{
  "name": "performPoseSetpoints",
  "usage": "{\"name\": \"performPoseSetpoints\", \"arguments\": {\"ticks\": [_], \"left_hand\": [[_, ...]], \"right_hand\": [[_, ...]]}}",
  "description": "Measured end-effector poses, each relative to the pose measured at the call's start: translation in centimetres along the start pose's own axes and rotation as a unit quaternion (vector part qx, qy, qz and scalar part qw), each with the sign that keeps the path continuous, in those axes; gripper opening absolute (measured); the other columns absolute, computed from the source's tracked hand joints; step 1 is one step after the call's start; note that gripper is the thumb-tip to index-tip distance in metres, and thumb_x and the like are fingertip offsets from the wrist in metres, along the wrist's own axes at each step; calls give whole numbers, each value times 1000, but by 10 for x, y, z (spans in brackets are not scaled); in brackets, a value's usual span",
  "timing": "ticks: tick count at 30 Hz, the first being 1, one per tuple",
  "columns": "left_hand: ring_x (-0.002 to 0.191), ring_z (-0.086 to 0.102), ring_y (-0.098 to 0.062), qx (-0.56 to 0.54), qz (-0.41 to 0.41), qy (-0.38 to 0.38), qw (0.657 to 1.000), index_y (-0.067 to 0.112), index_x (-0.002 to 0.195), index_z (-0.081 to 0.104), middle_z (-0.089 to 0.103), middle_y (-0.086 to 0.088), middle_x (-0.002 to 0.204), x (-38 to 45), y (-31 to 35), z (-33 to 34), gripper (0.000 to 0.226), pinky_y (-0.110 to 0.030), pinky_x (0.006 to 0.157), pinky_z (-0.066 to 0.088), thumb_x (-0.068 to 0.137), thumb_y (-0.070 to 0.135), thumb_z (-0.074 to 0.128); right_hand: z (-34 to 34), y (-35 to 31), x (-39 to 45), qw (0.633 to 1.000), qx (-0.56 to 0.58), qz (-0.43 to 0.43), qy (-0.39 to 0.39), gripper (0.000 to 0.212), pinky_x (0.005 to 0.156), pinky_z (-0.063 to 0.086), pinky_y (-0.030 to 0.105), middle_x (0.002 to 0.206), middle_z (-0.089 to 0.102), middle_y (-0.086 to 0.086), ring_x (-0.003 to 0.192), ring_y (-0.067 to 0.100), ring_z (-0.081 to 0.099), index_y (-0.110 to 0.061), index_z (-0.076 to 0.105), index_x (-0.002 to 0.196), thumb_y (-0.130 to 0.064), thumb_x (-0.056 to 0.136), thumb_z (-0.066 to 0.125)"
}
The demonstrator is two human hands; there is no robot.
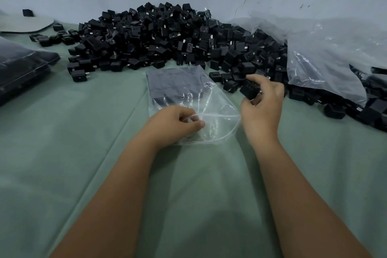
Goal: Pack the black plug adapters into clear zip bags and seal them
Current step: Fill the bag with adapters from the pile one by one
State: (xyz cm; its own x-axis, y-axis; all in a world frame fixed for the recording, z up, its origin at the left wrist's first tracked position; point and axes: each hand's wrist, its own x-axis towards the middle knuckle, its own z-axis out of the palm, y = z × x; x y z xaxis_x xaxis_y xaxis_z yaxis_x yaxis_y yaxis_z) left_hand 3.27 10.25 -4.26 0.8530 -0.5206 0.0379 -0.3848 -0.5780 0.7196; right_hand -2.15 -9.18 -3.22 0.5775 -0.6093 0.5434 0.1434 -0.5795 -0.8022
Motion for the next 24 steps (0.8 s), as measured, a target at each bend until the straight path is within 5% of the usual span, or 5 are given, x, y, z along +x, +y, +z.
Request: {"name": "performPoseSetpoints", "arguments": {"ticks": [6, 12, 17, 22, 24], "left_hand": [[51, 54, -4, -92, -32, -3, 995, 31, 77, 77, 70, 7, 66, -1, 2, -4, 23, -18, 54, 42, 87, 48, 65], [65, 54, -20, -207, -28, 35, 977, 0, 84, 71, 65, -20, 72, 1, 2, -7, 18, -40, 64, 49, 91, 10, 59], [54, 48, -5, -264, 12, 158, 952, 20, 67, 72, 58, 6, 58, -3, 10, -12, 24, -15, 52, 40, 90, 17, 66], [61, 51, -11, -195, 107, 189, 957, 22, 67, 72, 64, 0, 63, -10, 18, -10, 24, -22, 58, 43, 89, 16, 67], [64, 54, -9, -225, 124, 168, 952, 19, 71, 73, 66, 4, 64, -12, 20, -13, 19, -19, 60, 45, 88, 12, 69]], "right_hand": [[6, -31, -21, 979, 7, -199, 34, 39, 85, 47, 22, 107, 42, -3, 97, 18, 53, -15, 69, 104, -3, 72, 50], [27, -46, -53, 934, -105, -323, -109, 25, 50, 47, 28, 99, 55, 8, 73, 18, 54, -17, 69, 102, -14, 78, 62], [22, -43, -52, 918, -182, -301, -182, 38, 48, 45, 28, 92, 58, 2, 70, 20, 56, -15, 62, 109, -19, 71, 64], [25, -44, -50, 877, -302, -315, -200, 34, 66, 45, 32, 87, 62, 7, 81, 26, 59, -7, 65, 93, 2, 62, 72], [26, -45, -51, 871, -327, -289, -225, 39, 69, 44, 31, 100, 61, 7, 92, 25, 59, -8, 59, 110, -1, 73, 69]]}}
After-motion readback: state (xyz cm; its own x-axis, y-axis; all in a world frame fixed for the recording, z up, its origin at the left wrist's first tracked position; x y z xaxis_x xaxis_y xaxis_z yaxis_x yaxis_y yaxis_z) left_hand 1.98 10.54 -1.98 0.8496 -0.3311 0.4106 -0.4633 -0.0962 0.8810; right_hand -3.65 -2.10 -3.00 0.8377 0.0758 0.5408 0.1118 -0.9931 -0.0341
